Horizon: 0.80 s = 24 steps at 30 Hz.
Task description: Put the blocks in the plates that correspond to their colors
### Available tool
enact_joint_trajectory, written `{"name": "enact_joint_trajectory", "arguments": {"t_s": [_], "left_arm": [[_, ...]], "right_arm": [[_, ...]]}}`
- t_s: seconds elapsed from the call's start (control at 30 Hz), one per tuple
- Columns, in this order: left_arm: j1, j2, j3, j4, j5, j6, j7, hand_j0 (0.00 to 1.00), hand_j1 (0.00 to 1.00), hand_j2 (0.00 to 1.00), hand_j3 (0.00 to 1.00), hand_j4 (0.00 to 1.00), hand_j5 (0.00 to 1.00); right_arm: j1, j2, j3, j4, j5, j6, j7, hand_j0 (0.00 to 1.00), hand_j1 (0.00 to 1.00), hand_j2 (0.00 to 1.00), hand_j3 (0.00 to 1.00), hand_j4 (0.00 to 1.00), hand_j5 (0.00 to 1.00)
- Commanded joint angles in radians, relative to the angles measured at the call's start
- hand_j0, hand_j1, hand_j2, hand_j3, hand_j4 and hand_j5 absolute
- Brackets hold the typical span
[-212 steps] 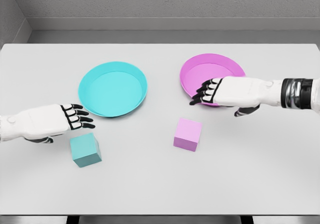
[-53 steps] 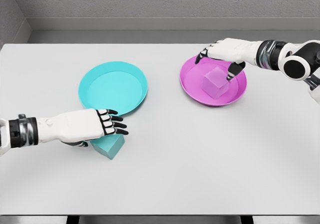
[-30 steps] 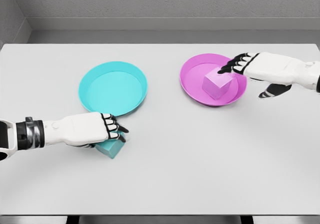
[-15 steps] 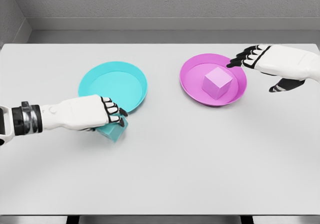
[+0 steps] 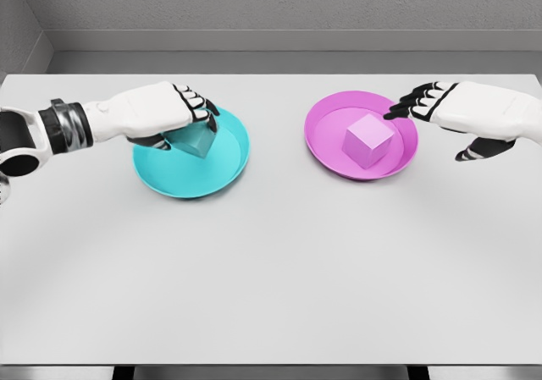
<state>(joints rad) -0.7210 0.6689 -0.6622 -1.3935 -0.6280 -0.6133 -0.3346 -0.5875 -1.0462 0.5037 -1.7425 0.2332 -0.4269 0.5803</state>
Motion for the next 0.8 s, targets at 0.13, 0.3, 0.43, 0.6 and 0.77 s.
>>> {"name": "enact_joint_trajectory", "arguments": {"t_s": [0.13, 0.3, 0.43, 0.6, 0.77], "left_arm": [[0.008, -0.031, 0.009, 0.053, 0.018, 0.002, 0.002, 1.0, 1.0, 1.0, 1.0, 1.0, 1.0], [0.071, 0.165, 0.01, -0.144, 0.102, 0.002, 0.003, 1.0, 1.0, 1.0, 1.0, 1.0, 1.0], [0.097, 0.267, 0.033, -0.147, 0.235, 0.002, 0.003, 1.0, 1.0, 1.0, 1.0, 1.0, 1.0], [0.215, 0.339, 0.162, -0.154, 0.274, 0.002, -0.004, 1.0, 1.0, 1.0, 1.0, 1.0, 1.0], [0.222, 0.34, 0.173, -0.162, 0.274, 0.002, -0.006, 1.0, 1.0, 1.0, 1.0, 1.0, 1.0]], "right_arm": [[0.0, 0.0, -0.001, 0.0, -0.005, 0.002, 0.0, 1.0, 1.0, 1.0, 1.0, 1.0, 1.0], [0.0, 0.0, 0.001, 0.0, -0.005, 0.002, 0.0, 1.0, 1.0, 1.0, 1.0, 1.0, 1.0], [0.0, -0.002, 0.001, 0.0, -0.003, 0.002, 0.0, 1.0, 1.0, 1.0, 1.0, 1.0, 1.0], [0.0, -0.002, 0.001, 0.0, -0.005, 0.002, 0.0, 1.0, 1.0, 1.0, 1.0, 1.0, 1.0], [0.0, -0.002, 0.001, 0.0, -0.003, 0.002, 0.0, 1.0, 1.0, 1.0, 1.0, 1.0, 1.0]]}}
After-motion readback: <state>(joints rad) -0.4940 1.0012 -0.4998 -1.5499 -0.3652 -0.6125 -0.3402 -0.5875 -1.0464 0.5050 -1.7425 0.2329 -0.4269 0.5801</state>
